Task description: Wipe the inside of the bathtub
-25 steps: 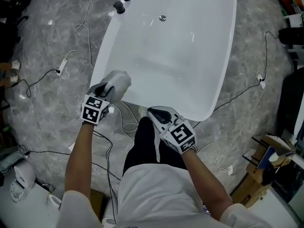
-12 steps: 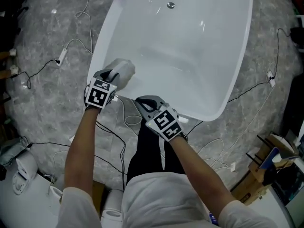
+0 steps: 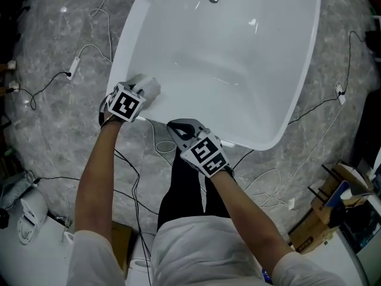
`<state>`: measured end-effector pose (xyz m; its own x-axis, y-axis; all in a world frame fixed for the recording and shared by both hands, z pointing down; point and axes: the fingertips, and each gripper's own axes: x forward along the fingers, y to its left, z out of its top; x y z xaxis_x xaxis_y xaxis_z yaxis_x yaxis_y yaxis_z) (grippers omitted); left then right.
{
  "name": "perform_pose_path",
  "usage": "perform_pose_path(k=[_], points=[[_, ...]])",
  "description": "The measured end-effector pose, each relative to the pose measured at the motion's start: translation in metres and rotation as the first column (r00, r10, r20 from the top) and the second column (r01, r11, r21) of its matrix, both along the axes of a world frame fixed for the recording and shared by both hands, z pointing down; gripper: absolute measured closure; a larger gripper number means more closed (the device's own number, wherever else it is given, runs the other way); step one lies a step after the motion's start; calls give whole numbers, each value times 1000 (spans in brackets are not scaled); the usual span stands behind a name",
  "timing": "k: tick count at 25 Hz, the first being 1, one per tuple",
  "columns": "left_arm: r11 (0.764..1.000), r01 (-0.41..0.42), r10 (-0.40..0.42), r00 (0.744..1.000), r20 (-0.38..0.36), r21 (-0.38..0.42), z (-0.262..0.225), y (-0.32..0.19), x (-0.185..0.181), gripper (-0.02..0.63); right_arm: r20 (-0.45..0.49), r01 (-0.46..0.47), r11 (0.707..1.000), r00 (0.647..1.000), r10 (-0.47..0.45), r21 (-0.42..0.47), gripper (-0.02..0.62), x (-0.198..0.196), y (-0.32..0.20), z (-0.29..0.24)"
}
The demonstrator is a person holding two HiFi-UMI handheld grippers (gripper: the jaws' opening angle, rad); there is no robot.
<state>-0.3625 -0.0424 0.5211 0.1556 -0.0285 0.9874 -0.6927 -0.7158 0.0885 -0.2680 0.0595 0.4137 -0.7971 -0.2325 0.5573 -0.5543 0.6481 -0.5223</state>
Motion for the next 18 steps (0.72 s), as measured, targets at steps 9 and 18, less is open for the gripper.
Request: perform_pose_path(k=[9, 18], points=[[977, 33, -15, 996, 88, -212, 25, 8, 6, 503, -3, -31, 999, 1000, 31, -15, 575, 4, -2, 10], [974, 46, -33, 998, 60, -222, 30, 11, 22, 503, -6, -71, 997, 997, 71, -31, 575, 22, -2, 11]])
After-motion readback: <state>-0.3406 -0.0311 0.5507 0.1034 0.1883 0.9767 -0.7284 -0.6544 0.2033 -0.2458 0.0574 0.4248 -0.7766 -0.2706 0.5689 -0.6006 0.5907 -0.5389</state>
